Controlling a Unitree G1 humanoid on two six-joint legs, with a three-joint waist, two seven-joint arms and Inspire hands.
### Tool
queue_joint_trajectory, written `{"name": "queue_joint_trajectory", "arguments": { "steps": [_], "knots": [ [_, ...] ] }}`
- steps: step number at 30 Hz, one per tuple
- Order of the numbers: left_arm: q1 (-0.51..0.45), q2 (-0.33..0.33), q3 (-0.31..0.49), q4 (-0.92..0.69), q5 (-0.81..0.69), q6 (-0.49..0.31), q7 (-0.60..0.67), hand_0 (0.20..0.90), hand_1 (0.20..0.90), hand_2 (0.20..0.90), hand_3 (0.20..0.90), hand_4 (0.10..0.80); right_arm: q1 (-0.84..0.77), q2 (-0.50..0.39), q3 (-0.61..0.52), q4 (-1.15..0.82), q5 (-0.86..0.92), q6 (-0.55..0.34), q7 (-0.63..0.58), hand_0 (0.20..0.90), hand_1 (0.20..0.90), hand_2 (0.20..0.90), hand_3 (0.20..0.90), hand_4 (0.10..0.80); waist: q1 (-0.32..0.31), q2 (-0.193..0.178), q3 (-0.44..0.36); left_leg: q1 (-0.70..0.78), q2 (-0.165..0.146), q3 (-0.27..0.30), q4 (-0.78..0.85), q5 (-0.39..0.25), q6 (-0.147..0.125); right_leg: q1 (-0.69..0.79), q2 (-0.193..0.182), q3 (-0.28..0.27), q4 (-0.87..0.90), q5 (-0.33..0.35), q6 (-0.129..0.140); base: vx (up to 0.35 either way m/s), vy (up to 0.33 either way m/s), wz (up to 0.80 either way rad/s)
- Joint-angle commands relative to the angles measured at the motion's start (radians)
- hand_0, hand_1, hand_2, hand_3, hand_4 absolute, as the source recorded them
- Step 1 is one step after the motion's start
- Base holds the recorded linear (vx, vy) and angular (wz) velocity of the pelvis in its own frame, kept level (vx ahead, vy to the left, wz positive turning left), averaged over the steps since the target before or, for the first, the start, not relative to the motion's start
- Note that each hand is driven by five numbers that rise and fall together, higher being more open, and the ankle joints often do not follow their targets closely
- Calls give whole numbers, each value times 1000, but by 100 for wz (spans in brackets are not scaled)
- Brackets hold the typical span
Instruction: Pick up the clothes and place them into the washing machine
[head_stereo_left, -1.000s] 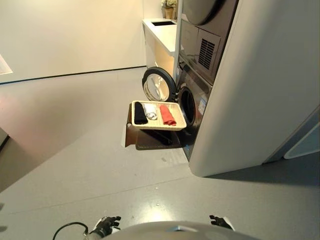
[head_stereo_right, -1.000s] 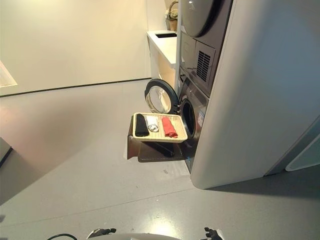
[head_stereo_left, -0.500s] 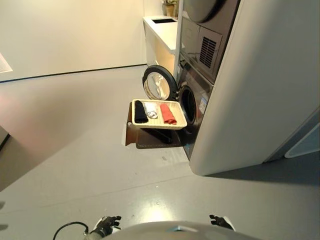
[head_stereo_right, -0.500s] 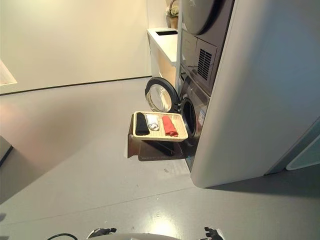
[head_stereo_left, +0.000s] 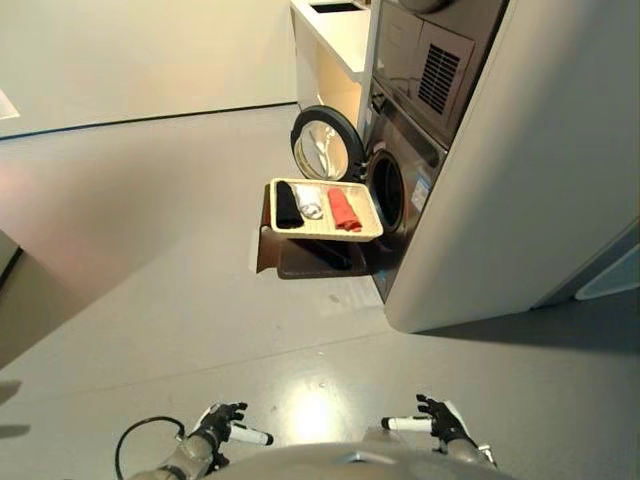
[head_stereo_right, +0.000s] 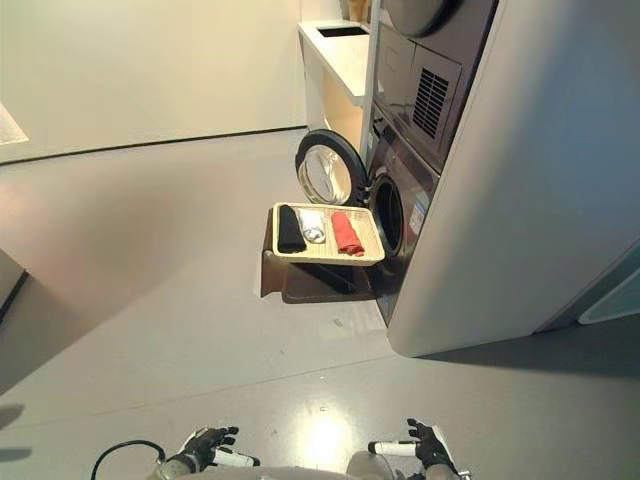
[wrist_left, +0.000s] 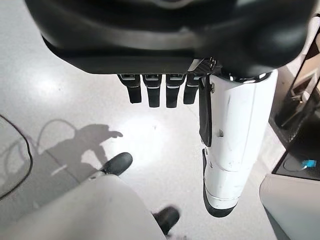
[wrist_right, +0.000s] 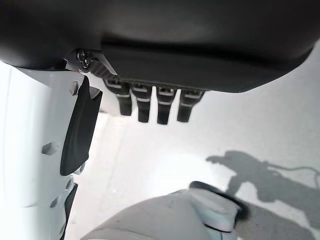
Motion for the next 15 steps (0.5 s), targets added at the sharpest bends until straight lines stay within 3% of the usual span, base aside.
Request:
{"name": "queue_joint_trajectory", "arguments": {
  "steps": [1, 3, 6, 8, 9, 10, 11, 13, 15],
  "knots": [
    [-37, 17, 21, -11, -13, -39, 22, 900, 900, 900, 900, 800, 46, -41, -4, 38, -19, 27, -21, 900, 900, 900, 900, 800, -37, 3, 3, 243, -23, -59, 33, -181, -77, -97, 0, -35, -279, 305, 11, 430, -133, 40],
    [-31, 10, 23, -7, -26, -38, 28, 900, 900, 900, 900, 800, 54, -41, -10, 37, -31, 35, -18, 900, 900, 900, 900, 800, -53, 12, 0, 295, 1, -80, 12, -187, -90, -136, 7, -53, -310, 344, 18, 415, -145, 50],
    [-22, -1, 16, -7, -34, -40, 35, 900, 900, 900, 900, 800, 75, -43, -25, 21, -20, 26, -13, 900, 900, 900, 900, 800, -87, 21, -25, 332, 39, -124, 27, -180, -101, -144, 61, 35, -253, 352, -6, 441, -216, 44],
    [-20, -12, 10, -14, -53, -41, 40, 900, 900, 900, 900, 800, 81, -41, -23, 15, -18, 19, -10, 900, 900, 900, 900, 800, -86, 35, -38, 305, 68, -119, 113, -98, -125, -127, 96, 36, -218, 343, -25, 400, -254, 30],
    [-23, -21, 1, -27, -66, -43, 41, 900, 900, 900, 900, 800, 79, -43, -18, 8, -16, 17, -15, 900, 900, 900, 900, 800, -81, 49, -40, 260, 80, -108, 223, -7, -147, -97, 118, 26, -216, 327, -46, 333, -240, 15],
    [-30, -26, -11, -46, -71, -44, 41, 900, 900, 900, 900, 800, 74, -50, -13, -4, -8, 14, -19, 900, 900, 900, 900, 800, -76, 41, -38, 180, 73, -95, 383, 65, -158, -57, 118, 22, -223, 309, -66, 313, -259, 14],
    [-44, -25, -22, -58, -68, -47, 38, 900, 900, 900, 900, 800, 63, -58, -7, -15, 6, 10, -21, 900, 900, 900, 900, 800, -69, 20, -24, 90, 40, -95, 528, 108, -161, -18, 109, 29, -232, 290, -85, 334, -304, 17],
    [-59, -21, -18, -65, -73, -50, 47, 900, 900, 900, 900, 800, 39, -68, 9, -25, 14, 7, -21, 900, 900, 900, 900, 800, -38, -14, 3, -5, -7, -84, 729, 123, -149, 56, 107, 48, -238, 258, -109, 318, -291, 6],
    [-59, -15, -2, -73, -95, -56, 60, 900, 900, 900, 900, 800, 13, -73, 29, -26, 16, 7, -32, 900, 900, 900, 900, 800, 0, -43, 19, -87, 14, -31, 809, 114, -132, 114, 104, 69, -240, 226, -128, 311, -216, -10]
  ]
}}
